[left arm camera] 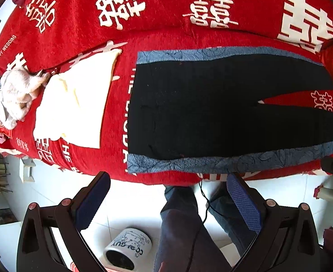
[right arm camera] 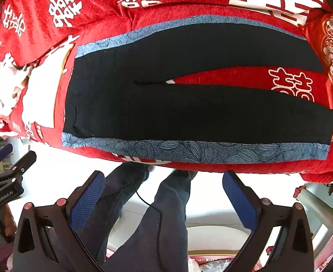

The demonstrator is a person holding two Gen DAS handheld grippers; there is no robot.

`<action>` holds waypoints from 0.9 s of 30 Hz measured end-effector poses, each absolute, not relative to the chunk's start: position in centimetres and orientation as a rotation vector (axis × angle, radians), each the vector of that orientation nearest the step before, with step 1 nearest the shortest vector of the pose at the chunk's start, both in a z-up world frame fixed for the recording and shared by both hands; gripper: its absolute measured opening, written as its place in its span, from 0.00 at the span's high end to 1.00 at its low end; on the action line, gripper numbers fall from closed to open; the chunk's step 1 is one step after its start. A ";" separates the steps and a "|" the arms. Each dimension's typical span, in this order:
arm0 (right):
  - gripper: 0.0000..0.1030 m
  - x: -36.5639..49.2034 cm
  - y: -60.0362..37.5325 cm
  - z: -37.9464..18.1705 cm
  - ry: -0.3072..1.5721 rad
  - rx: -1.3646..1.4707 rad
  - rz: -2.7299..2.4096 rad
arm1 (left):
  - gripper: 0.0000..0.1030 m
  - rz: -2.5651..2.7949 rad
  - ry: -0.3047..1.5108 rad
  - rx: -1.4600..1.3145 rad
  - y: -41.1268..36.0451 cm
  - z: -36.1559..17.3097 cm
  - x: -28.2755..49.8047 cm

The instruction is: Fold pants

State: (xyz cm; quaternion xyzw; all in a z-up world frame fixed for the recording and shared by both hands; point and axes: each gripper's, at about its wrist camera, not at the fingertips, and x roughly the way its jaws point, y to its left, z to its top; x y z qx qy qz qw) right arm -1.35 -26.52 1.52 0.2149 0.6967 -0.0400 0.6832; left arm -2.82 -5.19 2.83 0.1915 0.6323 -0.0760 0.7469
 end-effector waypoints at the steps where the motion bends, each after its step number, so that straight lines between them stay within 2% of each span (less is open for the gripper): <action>1: 0.00 -1.5 -26.5 1.5 1.564 0.481 -0.088 | 0.00 -0.168 1.387 0.424 -5.4 2.8 -3.0; 27: 0.00 -2.8 -27.9 1.1 1.539 0.552 -0.096 | 0.00 -0.166 1.374 0.497 -7.1 3.6 -2.9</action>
